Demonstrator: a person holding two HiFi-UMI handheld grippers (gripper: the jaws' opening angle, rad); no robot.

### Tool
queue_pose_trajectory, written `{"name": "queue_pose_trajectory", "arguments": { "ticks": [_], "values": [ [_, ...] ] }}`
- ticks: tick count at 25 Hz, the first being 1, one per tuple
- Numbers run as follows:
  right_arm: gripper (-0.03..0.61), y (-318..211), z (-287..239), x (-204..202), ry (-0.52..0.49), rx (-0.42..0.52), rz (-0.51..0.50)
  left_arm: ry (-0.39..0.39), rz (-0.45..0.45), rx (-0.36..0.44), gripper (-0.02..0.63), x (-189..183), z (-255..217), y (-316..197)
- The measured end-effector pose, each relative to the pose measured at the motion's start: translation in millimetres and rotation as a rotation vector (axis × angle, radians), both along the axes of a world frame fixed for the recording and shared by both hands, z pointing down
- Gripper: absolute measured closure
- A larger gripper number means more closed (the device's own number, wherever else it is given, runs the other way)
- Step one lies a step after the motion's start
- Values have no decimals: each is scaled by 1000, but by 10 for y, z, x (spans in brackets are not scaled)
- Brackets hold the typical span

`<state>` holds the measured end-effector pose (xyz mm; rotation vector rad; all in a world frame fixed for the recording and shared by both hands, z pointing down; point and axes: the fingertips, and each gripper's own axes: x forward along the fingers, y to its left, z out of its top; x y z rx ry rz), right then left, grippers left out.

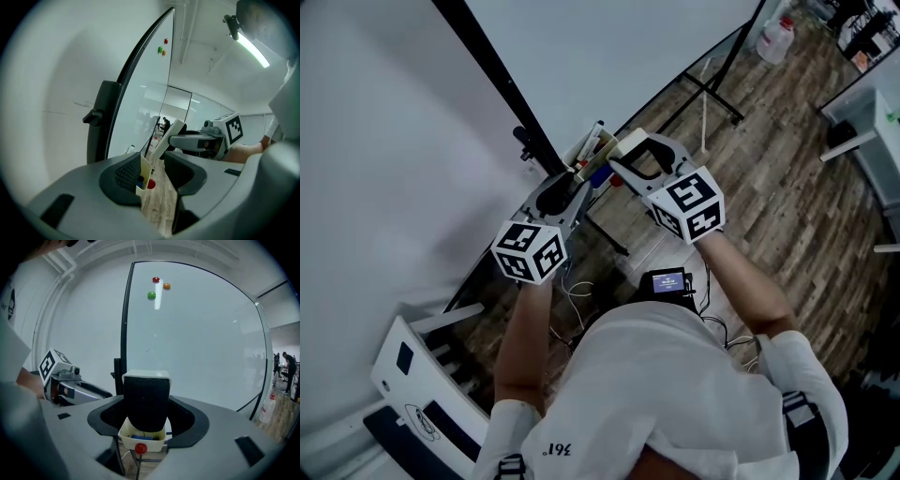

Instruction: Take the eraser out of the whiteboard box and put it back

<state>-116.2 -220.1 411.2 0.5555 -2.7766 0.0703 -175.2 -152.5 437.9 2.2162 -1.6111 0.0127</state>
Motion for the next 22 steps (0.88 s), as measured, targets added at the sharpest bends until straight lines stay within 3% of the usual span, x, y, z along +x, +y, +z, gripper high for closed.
{"name": "queue_pose_trajectory", "arguments": {
  "ticks": [22],
  "values": [
    [304, -82, 796, -421, 159, -41, -71, 35, -17, -74, 451, -50, 397, -19]
  ]
}}
